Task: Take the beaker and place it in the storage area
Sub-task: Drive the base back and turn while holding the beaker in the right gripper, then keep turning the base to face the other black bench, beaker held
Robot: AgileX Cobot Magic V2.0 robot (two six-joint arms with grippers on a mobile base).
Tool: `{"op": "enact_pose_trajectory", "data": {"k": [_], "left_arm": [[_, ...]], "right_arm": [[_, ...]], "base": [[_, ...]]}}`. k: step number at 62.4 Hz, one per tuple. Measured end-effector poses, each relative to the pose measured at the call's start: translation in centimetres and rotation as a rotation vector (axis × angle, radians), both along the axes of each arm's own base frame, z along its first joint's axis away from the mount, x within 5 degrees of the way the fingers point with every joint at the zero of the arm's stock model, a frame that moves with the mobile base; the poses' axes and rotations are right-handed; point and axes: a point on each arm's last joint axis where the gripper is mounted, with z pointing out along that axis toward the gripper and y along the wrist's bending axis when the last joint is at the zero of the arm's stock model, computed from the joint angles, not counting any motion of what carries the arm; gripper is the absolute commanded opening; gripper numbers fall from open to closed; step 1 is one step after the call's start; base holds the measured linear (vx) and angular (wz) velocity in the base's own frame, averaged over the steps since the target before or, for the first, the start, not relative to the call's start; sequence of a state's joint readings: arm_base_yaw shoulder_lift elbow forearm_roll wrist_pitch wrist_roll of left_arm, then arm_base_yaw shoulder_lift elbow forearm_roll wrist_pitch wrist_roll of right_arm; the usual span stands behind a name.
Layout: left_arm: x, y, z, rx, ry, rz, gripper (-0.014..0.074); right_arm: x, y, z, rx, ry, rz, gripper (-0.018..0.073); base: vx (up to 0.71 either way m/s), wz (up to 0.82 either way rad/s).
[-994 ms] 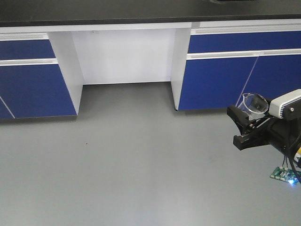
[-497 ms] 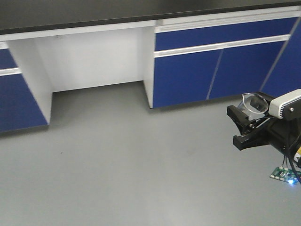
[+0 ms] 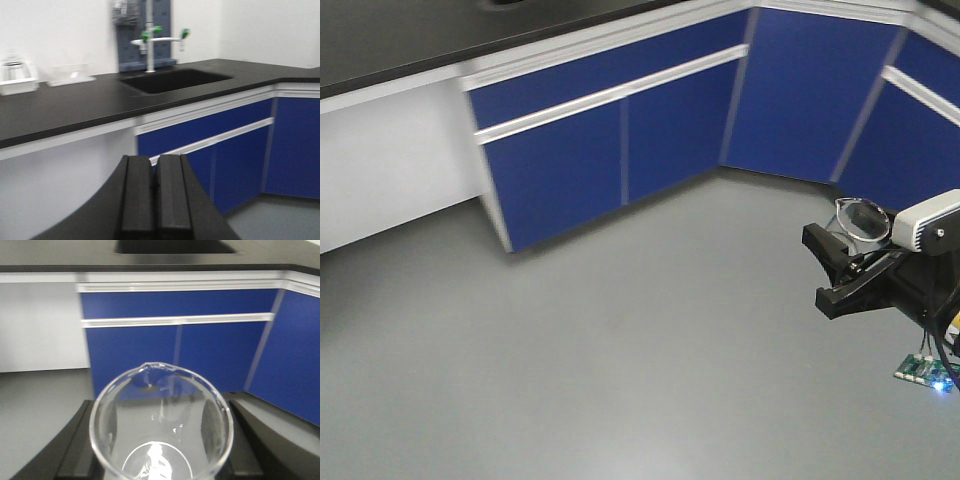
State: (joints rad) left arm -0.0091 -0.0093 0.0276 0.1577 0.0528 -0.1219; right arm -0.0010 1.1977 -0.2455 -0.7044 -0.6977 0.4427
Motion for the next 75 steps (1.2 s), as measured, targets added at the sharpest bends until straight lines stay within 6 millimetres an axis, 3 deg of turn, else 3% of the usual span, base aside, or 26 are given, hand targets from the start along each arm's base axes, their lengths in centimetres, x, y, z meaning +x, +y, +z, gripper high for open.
{"op": "enact_pose_trajectory", "data": {"k": [75], "left_arm": [[0.00,0.00,0.00,0.000,0.000,0.000,-0.0006]], "right_arm": [[0.00,0.00,0.00,0.000,0.000,0.000,0.0074]], "base": [[0.12,-0.67]]}}
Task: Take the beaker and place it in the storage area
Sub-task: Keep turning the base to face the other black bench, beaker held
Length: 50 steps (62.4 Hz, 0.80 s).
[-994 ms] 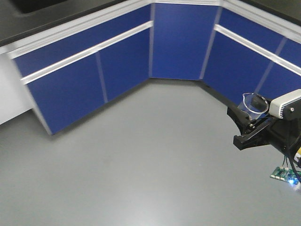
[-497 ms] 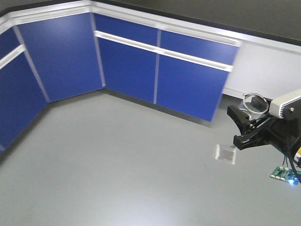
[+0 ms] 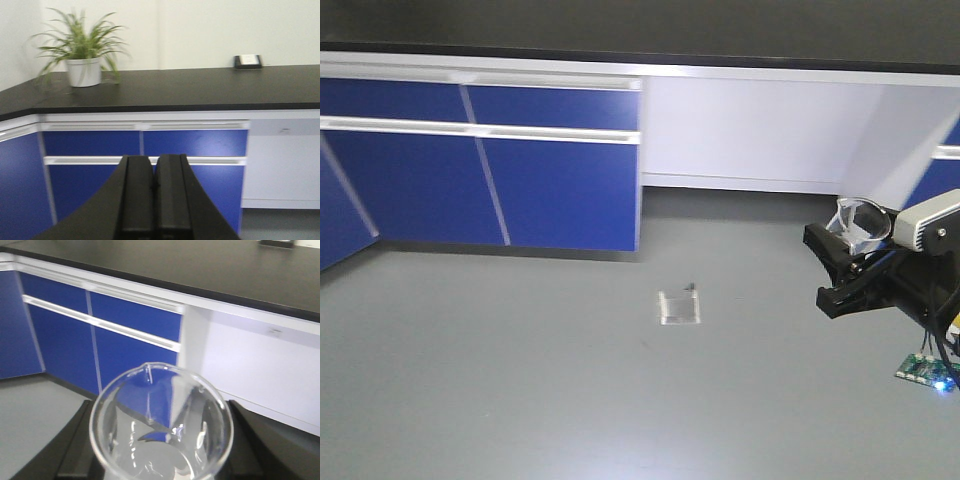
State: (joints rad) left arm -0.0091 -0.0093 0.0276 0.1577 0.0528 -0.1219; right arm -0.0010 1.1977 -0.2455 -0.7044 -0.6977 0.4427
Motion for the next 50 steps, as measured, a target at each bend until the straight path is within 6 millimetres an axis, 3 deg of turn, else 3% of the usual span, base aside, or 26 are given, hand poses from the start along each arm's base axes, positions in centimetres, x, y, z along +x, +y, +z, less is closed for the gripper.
{"op": "enact_pose_trajectory", "data": {"k": [50], "left_arm": [[0.00,0.00,0.00,0.000,0.000,0.000,-0.0006]], "right_arm": [[0.00,0.00,0.00,0.000,0.000,0.000,0.0074]], "base": [[0.09,-0.29]]}}
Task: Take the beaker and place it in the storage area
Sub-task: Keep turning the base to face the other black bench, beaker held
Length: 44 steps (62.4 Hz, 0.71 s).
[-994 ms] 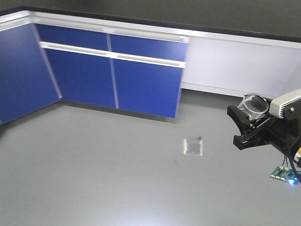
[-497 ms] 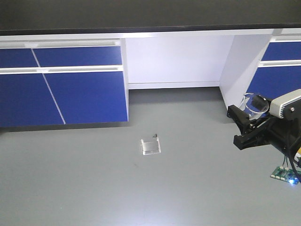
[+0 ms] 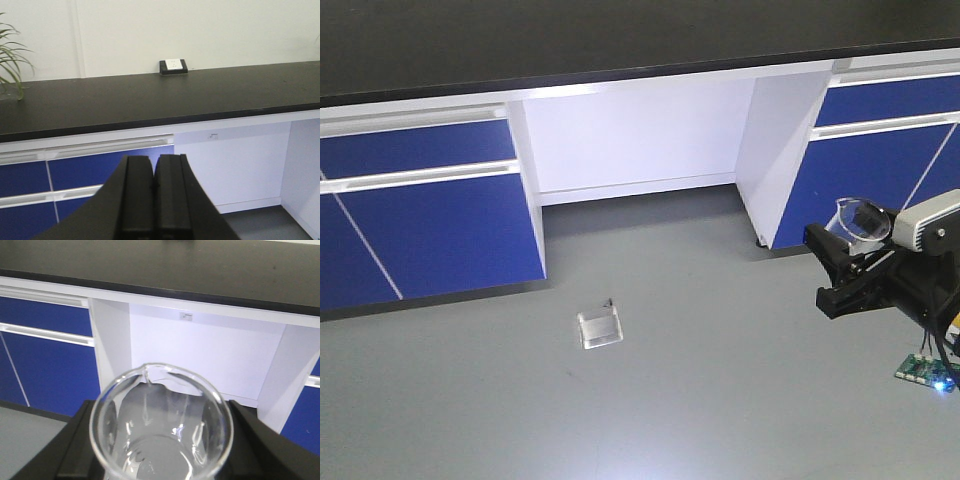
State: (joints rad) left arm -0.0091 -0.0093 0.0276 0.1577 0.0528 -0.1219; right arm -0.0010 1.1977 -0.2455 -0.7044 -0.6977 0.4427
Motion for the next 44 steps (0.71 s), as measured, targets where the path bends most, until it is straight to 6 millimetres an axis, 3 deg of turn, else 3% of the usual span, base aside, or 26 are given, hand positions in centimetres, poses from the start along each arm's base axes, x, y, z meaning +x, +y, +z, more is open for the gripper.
{"op": "enact_pose_trajectory", "data": {"k": [44], "left_arm": [[0.00,0.00,0.00,0.000,0.000,0.000,-0.0006]], "right_arm": [[0.00,0.00,0.00,0.000,0.000,0.000,0.0074]], "base": [[0.24,-0.03]]}}
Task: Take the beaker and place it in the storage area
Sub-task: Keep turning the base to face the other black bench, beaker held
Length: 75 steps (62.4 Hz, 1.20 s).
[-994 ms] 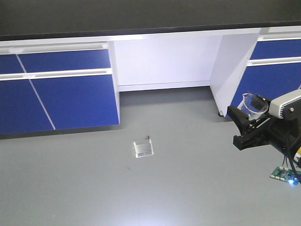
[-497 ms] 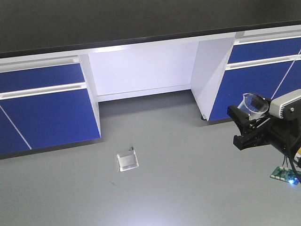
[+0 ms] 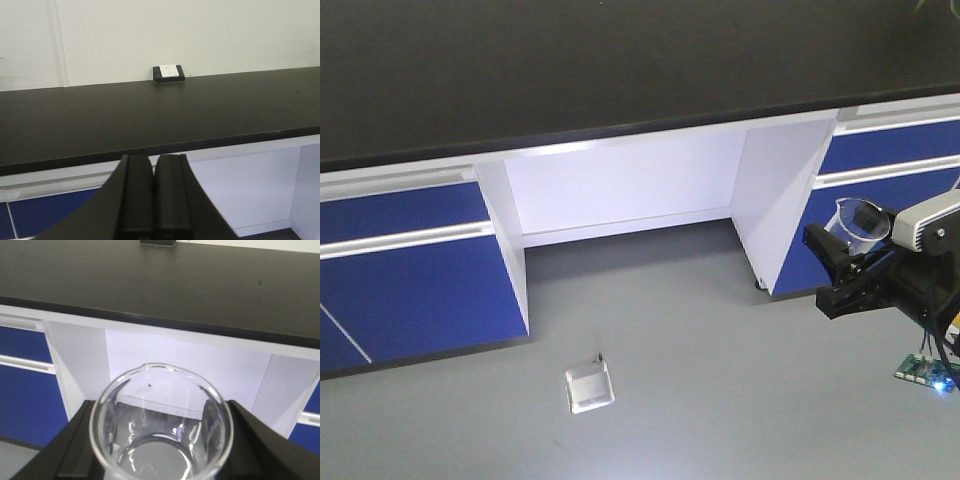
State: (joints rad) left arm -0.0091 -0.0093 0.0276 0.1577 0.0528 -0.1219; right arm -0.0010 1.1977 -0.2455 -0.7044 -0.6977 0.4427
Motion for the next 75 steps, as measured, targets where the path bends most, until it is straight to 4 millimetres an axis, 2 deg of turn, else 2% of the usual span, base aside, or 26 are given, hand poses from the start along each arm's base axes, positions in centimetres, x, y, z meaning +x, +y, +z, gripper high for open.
{"op": "enact_pose_trajectory", "data": {"k": [75], "left_arm": [[0.00,0.00,0.00,0.000,0.000,0.000,-0.0006]], "right_arm": [[0.00,0.00,0.00,0.000,0.000,0.000,0.0074]], "base": [[0.30,0.10]]}}
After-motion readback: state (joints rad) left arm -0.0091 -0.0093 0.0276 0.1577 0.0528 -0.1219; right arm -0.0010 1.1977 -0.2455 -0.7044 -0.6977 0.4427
